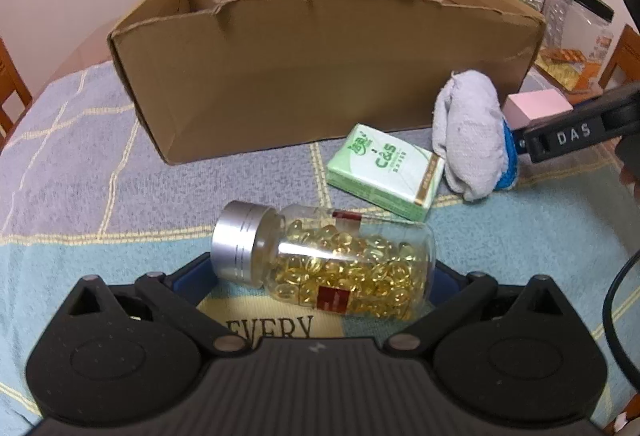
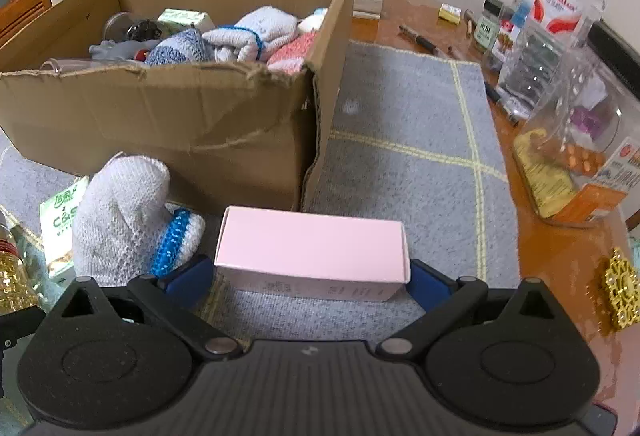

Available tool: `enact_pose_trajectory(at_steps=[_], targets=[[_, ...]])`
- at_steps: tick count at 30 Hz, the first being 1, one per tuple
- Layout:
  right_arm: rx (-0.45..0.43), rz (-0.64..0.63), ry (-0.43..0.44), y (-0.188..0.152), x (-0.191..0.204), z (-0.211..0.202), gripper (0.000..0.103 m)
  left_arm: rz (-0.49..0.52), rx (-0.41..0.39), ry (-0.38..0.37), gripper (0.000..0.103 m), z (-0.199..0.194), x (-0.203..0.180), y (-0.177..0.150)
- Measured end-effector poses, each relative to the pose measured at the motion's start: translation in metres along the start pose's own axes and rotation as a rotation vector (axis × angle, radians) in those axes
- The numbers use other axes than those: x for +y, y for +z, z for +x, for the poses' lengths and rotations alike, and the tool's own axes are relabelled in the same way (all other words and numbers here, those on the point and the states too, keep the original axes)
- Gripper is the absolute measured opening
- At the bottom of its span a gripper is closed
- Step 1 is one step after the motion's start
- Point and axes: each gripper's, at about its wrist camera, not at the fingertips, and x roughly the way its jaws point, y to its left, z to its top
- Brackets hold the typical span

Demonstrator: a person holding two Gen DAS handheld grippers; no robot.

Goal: Organize objects
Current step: 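Grasp the gold capsule bottle with the left tool while the right tool grasps the pink box, then carry the capsule bottle and pink box into the cardboard box and open both tools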

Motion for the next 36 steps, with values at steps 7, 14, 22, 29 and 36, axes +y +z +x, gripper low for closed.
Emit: enact_pose_trajectory(at_steps=[7,14,22,29,36], targets=[[-0.006,0.018,0.003,0.004,-0.002,-0.004,0.097,0.031,-0.024,0.001,0.100,-0.005,-0.004,0.004],[-0.002,0.028,0.010,0.005,-0.006,-0.009,0.085,0.040,-0.018,0.000,0.097,-0.005,-0.001,0.008],[0.007,0.009,0.034,0.007,-0.007,-0.020,0.085,0.011,0.035,-0.053,0.097,-0.011,0.006,0.016],[0.020,-0.030,0.097,0.013,-0.014,-0.053,0.085,0.010,0.083,-0.111,0.097,-0.034,0.019,0.031],[-0.031,-0.124,0.157,0.040,-0.012,-0.102,0.085,0.072,0.038,-0.137,0.097,-0.077,0.031,0.073]])
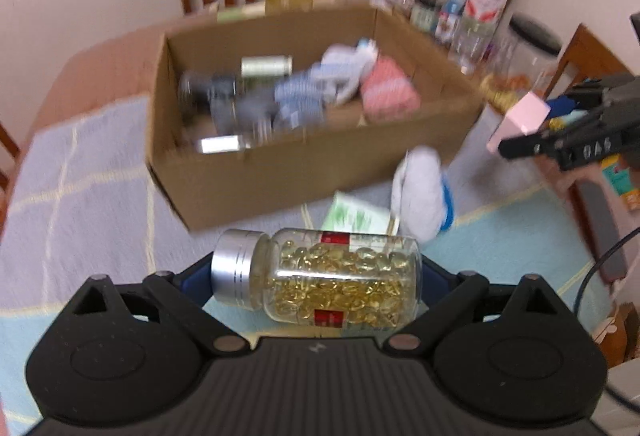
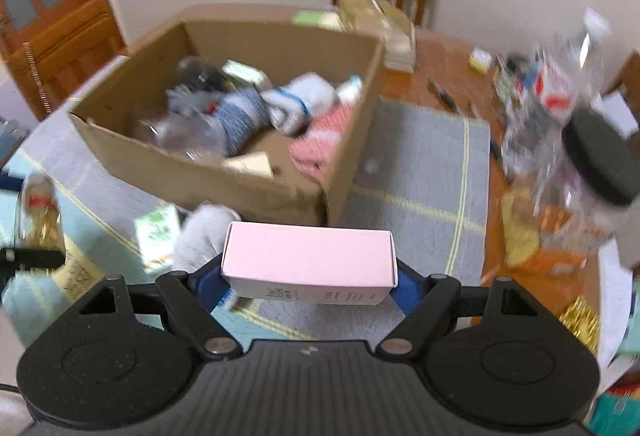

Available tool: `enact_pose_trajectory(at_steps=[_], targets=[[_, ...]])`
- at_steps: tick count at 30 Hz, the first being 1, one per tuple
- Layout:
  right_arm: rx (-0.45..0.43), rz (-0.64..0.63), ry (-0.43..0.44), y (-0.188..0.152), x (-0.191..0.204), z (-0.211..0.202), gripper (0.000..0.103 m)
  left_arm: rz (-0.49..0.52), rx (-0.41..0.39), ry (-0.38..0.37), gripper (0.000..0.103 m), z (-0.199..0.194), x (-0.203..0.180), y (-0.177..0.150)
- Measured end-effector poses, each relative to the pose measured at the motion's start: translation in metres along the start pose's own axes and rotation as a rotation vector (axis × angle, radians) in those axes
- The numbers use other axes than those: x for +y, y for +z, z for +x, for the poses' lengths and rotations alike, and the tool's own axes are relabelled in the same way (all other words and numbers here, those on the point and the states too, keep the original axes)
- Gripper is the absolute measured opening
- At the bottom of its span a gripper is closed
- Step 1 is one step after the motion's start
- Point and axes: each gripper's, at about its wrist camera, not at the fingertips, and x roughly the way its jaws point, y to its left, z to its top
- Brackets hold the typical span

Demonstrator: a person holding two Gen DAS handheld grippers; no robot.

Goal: Organize objects
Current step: 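Carry the capsule bottle and pink box into the cardboard box and open both tools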

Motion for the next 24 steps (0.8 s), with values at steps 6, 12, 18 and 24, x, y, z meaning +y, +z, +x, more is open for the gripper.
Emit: enact_pose_trajectory(at_steps=[6,12,18,24], targets=[[-0.061,-0.075,0.044,0.043,0.011,-0.015,0.085,0.072,-0.133,0.021,0.097,-0.029,0.010,0.065],[-0.054,-0.110,0.055,0.082,0.025,0.007,0.085,0.098,-0.226,0.071,0.097,-0.013,0.015,0.131],[-0.048,-0.101,0.051,0.101,0.025,0.030,0.097,0.101,-0.232,0.134,0.097,0.025,0.019,0.166],[-0.042,-0.074,0.083,0.101,0.024,0.032,0.103,0.068,-0.207,0.120,0.098,0.030,0.023,0.164]])
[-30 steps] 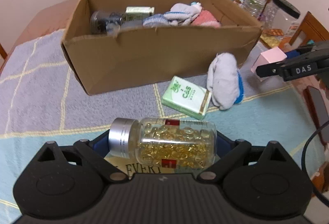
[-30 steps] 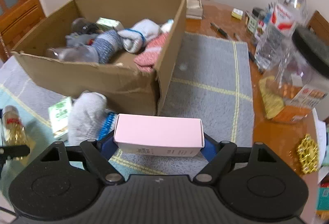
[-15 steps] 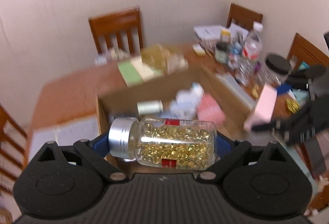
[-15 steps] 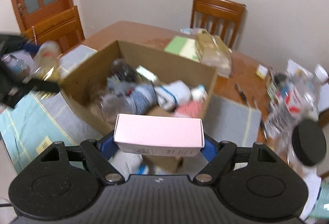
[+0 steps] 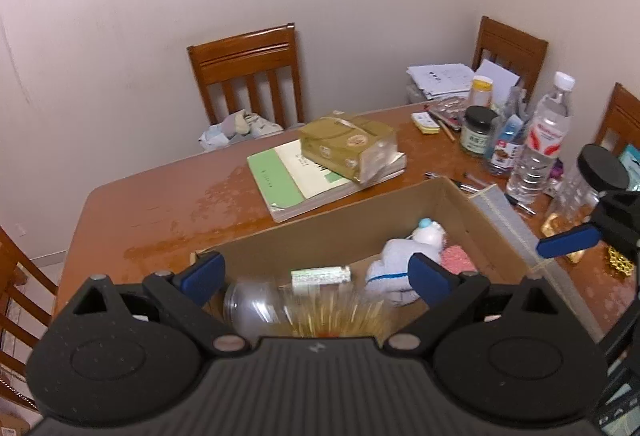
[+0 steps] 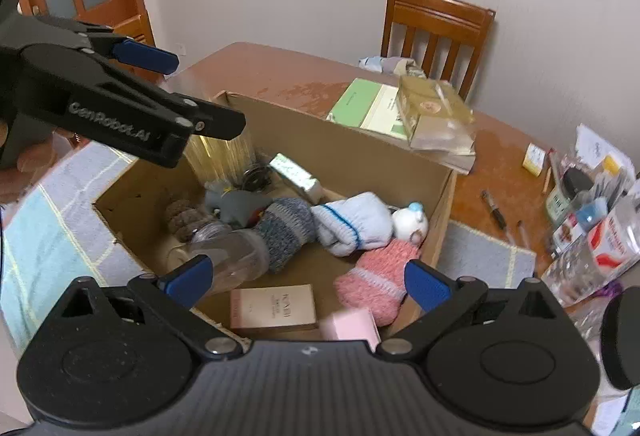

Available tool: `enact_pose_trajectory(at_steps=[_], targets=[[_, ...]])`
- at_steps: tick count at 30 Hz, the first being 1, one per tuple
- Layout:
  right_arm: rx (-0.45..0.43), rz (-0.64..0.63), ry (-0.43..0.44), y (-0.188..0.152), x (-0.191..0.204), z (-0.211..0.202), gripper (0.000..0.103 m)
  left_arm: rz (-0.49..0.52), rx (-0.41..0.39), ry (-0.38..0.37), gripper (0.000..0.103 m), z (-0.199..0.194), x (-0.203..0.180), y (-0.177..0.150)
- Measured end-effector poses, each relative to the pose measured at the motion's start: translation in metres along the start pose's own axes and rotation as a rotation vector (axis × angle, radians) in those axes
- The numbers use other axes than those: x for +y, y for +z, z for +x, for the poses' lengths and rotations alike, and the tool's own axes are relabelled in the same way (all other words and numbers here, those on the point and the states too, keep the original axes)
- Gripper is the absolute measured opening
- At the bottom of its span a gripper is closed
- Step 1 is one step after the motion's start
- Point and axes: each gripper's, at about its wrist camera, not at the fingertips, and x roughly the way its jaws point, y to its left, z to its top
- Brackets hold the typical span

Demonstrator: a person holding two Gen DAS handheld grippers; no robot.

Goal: Organize objects
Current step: 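Carry the capsule bottle and pink box into the cardboard box and open both tools, then move the left tool to the green C&S tissue pack while the right tool approaches the white sock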

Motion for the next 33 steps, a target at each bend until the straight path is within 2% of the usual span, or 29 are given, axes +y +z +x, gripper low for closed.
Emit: enact_pose_trajectory(at_steps=[4,11,16,21,31,33], targets=[[-0.001,0.020,0.005,-0.004,0.001,-0.003,0.103,-0.001,-0.016,-0.013,0.098,-0.010,0.001,-0.003],[-0.006,0.038,0.008,-0.014,0.006,-0.016,0.103,-0.061,0.006,-0.073,0.098,-0.026,0.009,-0.009],[-0.020,0.058,0.022,-0.024,0.012,-0.029,0.103,-0.118,0.025,-0.120,0.098,-0.035,0.015,-0.020],[-0.036,0.056,0.011,-0.037,0.023,-0.041,0.103,-0.127,0.017,-0.144,0.099,-0.051,0.017,-0.037],[-0.005,0.092,-0.025,-0.074,0.036,-0.039,0.103,-0.175,0.036,-0.084,0.101,-0.070,0.020,-0.085],[-0.008,0.083,-0.055,-0.081,0.037,-0.036,0.103,-0.172,0.038,-0.066,0.101,-0.071,0.019,-0.097]])
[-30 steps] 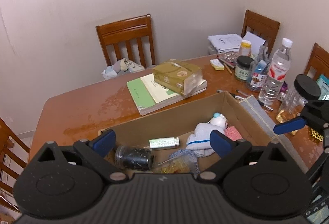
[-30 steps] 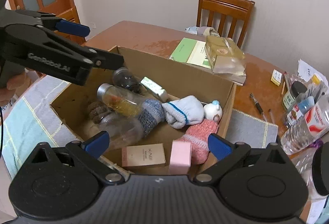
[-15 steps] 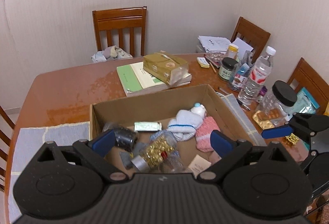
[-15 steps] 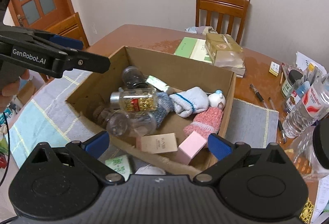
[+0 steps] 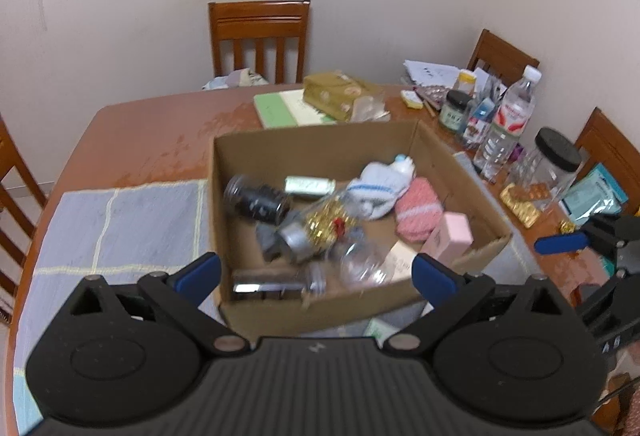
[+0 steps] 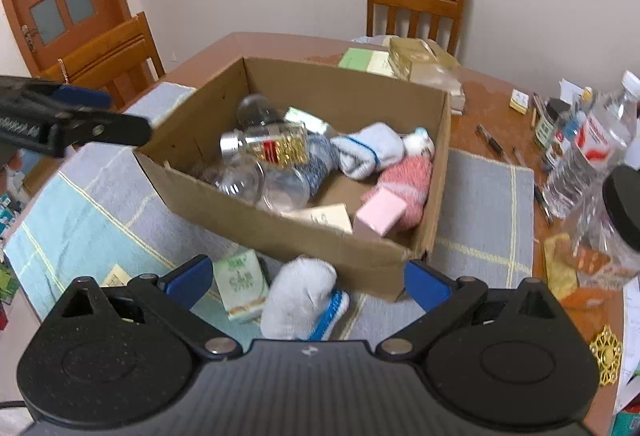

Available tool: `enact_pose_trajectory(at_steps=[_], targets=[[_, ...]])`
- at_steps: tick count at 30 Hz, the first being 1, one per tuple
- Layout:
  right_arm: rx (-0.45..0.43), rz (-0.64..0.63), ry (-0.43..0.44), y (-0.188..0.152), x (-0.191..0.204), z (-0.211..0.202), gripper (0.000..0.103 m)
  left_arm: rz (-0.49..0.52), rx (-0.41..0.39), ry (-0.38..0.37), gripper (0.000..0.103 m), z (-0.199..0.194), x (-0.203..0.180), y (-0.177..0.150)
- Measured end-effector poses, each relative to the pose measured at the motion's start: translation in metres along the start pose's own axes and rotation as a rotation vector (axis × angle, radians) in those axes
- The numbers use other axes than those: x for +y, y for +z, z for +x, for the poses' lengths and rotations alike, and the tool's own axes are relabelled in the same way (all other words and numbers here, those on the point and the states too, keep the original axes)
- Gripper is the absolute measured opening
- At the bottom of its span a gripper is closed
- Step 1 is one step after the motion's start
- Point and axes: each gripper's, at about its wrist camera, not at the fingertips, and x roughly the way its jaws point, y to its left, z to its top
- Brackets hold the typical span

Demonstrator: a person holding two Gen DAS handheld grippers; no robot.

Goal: Organize objects
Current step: 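Move the left tool to the green C&S tissue pack while the right tool approaches the white sock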

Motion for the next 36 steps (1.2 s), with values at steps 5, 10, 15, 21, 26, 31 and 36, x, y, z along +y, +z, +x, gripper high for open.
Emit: enact_pose_trajectory(at_steps=[5,10,15,21,26,31,36], targets=[[0.015,-0.012,-0.056,-0.019,0.001,0.017,0.103,-0.011,0.032,0.043,0.101,0.009,0.006,-0.028],[0.013,0.006,-0.074,-0.037,0.003,0.033,0.103,-0.056,0.062,0.050,0.101,0.018,0.011,-0.053],[0.054,0.013,-0.058,-0.049,0.010,0.051,0.103,-0.090,0.085,0.071,0.101,0.025,0.013,-0.071],[0.065,0.023,-0.080,-0.050,0.018,0.065,0.103,-0.099,0.103,0.090,0.101,0.031,0.013,-0.086],[0.074,0.060,-0.101,-0.045,0.015,0.078,0.103,-0.086,0.117,0.093,0.101,0.036,0.014,-0.092],[0.093,0.081,-0.105,-0.045,0.014,0.092,0.103,-0.076,0.127,0.084,0.101,0.039,0.016,-0.094],[0.107,0.078,-0.130,-0.048,0.012,0.099,0.103,-0.067,0.131,0.055,0.101,0.042,0.017,-0.094]])
